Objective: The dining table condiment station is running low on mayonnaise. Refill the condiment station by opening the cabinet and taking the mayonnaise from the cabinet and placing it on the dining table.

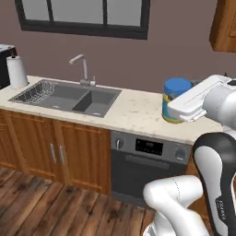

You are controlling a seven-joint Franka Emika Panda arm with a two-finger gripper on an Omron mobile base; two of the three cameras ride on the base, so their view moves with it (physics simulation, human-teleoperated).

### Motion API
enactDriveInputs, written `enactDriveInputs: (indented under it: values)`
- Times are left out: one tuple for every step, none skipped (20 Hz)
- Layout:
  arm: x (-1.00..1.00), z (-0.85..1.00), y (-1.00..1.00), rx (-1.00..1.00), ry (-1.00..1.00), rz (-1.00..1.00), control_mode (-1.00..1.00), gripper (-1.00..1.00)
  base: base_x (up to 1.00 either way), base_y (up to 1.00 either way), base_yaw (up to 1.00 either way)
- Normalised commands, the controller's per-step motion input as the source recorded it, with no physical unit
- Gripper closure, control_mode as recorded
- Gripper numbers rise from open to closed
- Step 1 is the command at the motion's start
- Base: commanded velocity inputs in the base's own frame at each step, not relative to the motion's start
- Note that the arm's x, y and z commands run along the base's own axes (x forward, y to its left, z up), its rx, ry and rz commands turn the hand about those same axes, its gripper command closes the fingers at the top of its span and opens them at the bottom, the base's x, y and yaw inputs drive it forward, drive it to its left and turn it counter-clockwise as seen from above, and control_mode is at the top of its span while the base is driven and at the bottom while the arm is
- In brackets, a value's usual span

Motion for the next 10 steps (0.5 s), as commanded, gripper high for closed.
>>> enactDriveInputs:
  values:
    - [0.00,0.00,0.00,0.00,0.00,0.00,1.00,1.00,-0.57,0.88,0.75]
    - [0.00,0.00,0.00,0.00,0.00,0.00,1.00,1.00,-0.57,0.89,0.75]
    - [0.00,0.00,0.00,0.00,0.00,0.00,1.00,1.00,-0.56,0.89,0.75]
    - [0.00,0.00,0.00,0.00,0.00,0.00,1.00,1.00,-0.54,0.90,0.75]
    - [0.00,0.00,0.00,0.00,0.00,0.00,1.00,1.00,-0.55,0.90,0.75]
    - [0.00,0.00,0.00,0.00,0.00,0.00,1.00,1.00,-0.56,0.91,0.74]
    - [0.00,0.00,0.00,0.00,0.00,0.00,1.00,1.00,-0.57,0.91,0.73]
    - [0.00,0.00,0.00,0.00,0.00,0.00,1.00,1.00,-0.59,0.91,0.73]
    - [0.00,0.00,0.00,0.00,0.00,0.00,1.00,1.00,-0.62,0.92,0.71]
    - [0.00,0.00,0.00,0.00,0.00,0.00,1.00,1.00,-0.61,0.88,0.72]
